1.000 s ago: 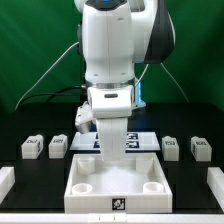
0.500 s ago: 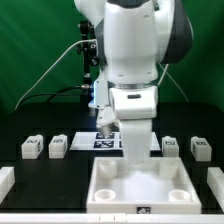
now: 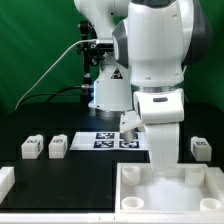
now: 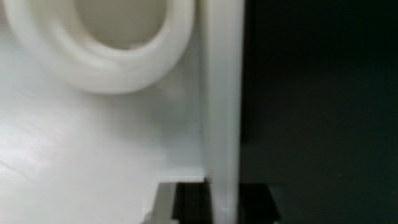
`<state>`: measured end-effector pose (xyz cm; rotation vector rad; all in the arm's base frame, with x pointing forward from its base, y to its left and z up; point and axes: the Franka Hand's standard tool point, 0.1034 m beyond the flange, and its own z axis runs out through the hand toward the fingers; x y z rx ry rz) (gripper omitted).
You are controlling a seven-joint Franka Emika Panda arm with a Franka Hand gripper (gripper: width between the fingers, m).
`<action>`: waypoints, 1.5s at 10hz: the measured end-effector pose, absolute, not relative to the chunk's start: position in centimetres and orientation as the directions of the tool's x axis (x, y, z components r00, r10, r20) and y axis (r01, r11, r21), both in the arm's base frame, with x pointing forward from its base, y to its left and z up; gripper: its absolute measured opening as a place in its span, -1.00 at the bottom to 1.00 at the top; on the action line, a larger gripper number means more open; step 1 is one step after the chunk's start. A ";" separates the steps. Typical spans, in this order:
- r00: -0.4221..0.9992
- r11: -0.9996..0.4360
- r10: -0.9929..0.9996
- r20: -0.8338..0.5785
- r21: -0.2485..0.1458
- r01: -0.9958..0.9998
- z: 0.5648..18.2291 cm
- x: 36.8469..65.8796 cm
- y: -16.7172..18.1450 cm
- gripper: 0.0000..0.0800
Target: Assemble one leg
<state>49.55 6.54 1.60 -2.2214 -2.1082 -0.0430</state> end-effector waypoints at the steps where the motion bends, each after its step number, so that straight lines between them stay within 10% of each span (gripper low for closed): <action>1: 0.049 -0.047 0.996 0.076 -0.023 0.999 1.6 49.6 6.5 -0.85; 3: 0.049 -0.047 0.996 0.075 -0.023 0.999 1.6 49.5 6.5 -0.85; 5: 0.051 -0.049 0.996 0.075 -0.024 0.999 1.5 49.5 6.4 -0.04; 6: 0.051 -0.049 0.996 0.075 -0.024 0.998 1.5 49.5 6.4 -0.04; 8: 0.052 -0.051 0.996 0.075 -0.024 0.998 1.5 49.5 6.3 0.56; 15: 0.055 -0.053 0.996 0.075 -0.025 0.998 1.5 49.5 6.2 0.62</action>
Offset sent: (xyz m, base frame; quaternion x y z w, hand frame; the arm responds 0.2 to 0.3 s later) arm 0.0000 0.0000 0.0000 0.0000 0.0000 0.0000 1.0000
